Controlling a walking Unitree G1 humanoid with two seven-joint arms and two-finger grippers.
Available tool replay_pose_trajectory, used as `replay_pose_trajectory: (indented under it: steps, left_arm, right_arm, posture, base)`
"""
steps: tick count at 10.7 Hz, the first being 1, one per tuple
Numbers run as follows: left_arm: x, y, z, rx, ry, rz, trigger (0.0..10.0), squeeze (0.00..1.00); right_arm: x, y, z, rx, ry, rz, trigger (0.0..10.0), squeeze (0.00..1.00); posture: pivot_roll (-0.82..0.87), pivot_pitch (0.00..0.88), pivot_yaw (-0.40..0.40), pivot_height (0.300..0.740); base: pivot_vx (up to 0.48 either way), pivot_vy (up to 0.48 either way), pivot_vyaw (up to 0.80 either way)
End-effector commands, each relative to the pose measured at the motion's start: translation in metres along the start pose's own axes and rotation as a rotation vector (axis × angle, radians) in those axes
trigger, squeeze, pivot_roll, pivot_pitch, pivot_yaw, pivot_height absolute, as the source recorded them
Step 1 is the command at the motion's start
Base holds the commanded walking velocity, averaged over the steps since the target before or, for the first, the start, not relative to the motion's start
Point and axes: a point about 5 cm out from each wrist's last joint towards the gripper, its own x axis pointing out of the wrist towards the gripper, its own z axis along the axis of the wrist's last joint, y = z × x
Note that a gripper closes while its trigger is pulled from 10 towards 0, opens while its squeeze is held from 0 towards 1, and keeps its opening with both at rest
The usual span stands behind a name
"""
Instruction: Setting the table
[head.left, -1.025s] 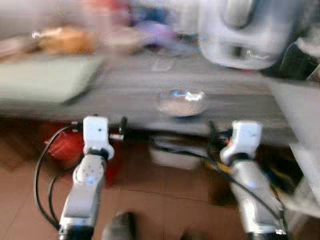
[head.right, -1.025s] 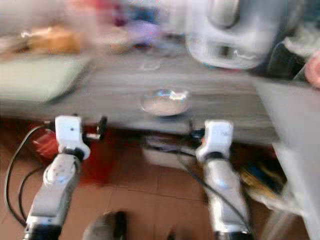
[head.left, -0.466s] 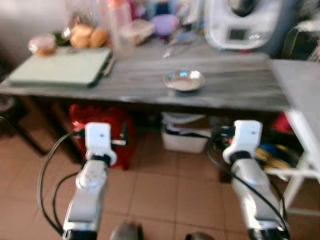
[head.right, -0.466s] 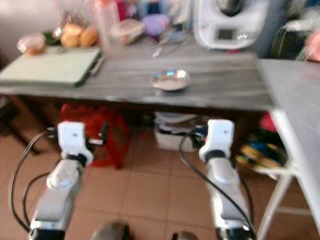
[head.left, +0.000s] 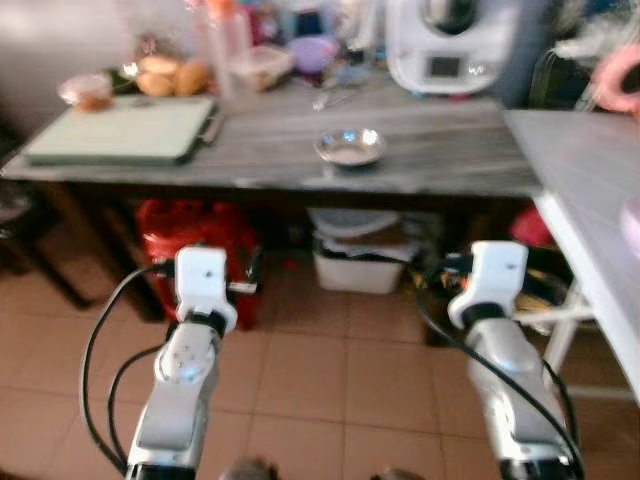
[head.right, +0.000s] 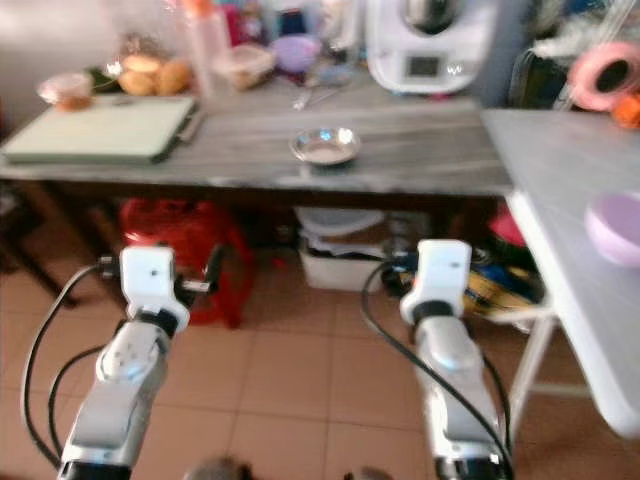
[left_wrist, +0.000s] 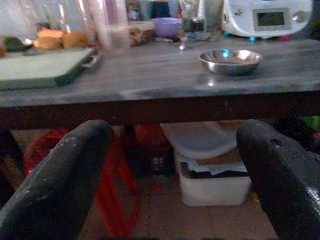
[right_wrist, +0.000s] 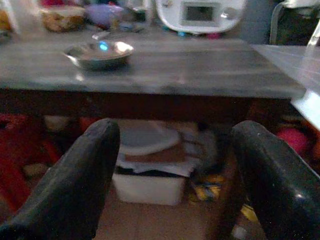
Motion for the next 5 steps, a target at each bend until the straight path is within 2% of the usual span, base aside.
replay_pose_trajectory:
  steps: [1,2,3,5]
  left_arm:
    - [-0.0006,0.0041,0.0024,0.009,-0.011,0.007,10.0,0.0]
    - [-0.0009,0.0039,0.0024,0.004,-0.013,0.006,10.0,0.0]
    - [-0.0011,0.0036,0.0023,0.002,-0.015,0.003,10.0,0.0]
    - [-0.0004,0.0038,0.0028,-0.002,-0.019,0.003,10.0,0.0]
  right_arm:
    - [0.0017,0.003,0.0109,0.008,-0.053,0.005,10.0,0.0]
    - [0.0017,0.0007,0.0125,0.01,-0.062,-0.001,10.0,0.0]
    - [0.0016,0.0009,0.0126,0.018,-0.066,0.003,10.0,1.0]
    - [0.0031,0.0023,0.0135,0.014,-0.069,0.002,10.0,0.99]
  posture:
    - [0.0,0.0,0.012,0.74]
    - [0.0,0.0,0.012,0.74]
    - [0.0,0.0,0.01,0.74]
    - [0.0,0.0,0.007,0.74]
  base:
    - [0.0,-0.326,0.0]
    - [0.0,-0.356,0.0]
    - [0.0,-0.416,0.0]
    - [0.0,-0.416,0.0]
